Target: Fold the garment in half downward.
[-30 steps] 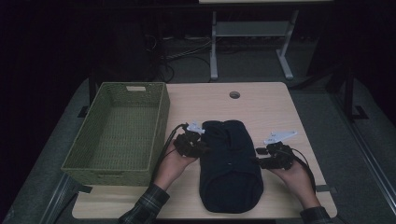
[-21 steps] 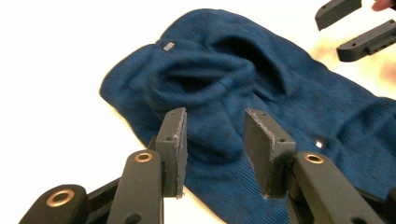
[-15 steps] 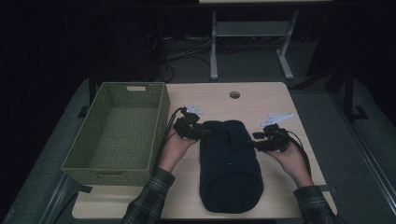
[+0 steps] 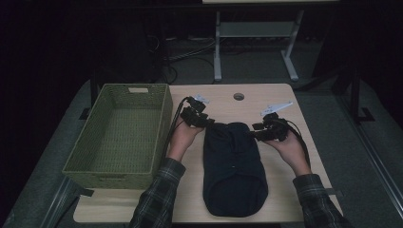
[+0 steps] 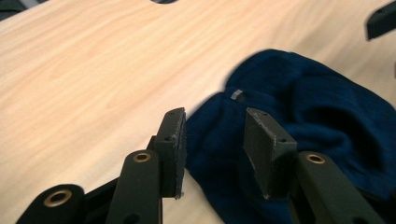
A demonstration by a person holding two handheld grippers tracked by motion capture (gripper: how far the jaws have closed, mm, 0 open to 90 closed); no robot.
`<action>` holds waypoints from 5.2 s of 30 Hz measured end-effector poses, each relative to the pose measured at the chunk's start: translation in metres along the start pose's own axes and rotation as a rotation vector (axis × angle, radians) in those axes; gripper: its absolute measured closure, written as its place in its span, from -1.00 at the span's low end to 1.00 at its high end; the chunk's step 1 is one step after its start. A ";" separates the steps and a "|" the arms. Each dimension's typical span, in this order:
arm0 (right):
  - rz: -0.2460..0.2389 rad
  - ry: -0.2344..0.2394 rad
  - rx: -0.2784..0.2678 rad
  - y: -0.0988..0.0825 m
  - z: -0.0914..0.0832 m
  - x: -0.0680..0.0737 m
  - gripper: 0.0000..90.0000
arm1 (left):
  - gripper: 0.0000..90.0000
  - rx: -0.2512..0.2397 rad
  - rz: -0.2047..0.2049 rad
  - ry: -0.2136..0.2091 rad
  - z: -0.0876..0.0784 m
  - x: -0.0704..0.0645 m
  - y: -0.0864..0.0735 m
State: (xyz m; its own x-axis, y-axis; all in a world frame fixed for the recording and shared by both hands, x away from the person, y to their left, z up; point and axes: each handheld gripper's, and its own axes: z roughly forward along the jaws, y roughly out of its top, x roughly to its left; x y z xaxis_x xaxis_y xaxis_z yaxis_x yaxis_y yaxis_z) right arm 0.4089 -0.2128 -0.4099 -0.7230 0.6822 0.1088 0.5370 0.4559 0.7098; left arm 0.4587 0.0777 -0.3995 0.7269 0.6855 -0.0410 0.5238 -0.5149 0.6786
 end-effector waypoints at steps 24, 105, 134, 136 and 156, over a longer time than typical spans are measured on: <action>0.065 -0.049 0.043 0.032 0.045 -0.041 0.19 | 0.28 0.129 -0.075 -0.023 0.052 0.020 -0.022; -0.070 -0.135 -0.101 0.046 -0.011 -0.001 0.90 | 0.82 -0.143 0.082 0.095 -0.043 -0.026 0.011; -0.086 -0.040 -0.110 -0.007 -0.039 0.047 0.86 | 0.81 -0.097 0.125 -0.053 -0.072 -0.064 -0.035; -0.080 -0.029 -0.108 -0.011 -0.040 0.049 0.85 | 0.81 -0.087 0.120 -0.070 -0.071 -0.066 -0.040; -0.069 0.040 -0.073 -0.053 -0.045 0.075 0.81 | 0.79 -0.035 0.098 -0.189 -0.069 -0.085 -0.077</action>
State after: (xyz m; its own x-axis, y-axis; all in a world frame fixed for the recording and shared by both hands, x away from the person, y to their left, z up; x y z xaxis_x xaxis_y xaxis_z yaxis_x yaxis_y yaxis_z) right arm 0.3068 -0.2118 -0.4074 -0.7746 0.6267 0.0847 0.4535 0.4571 0.7651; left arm 0.3254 0.0948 -0.3978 0.8457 0.5225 -0.1081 0.4333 -0.5542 0.7107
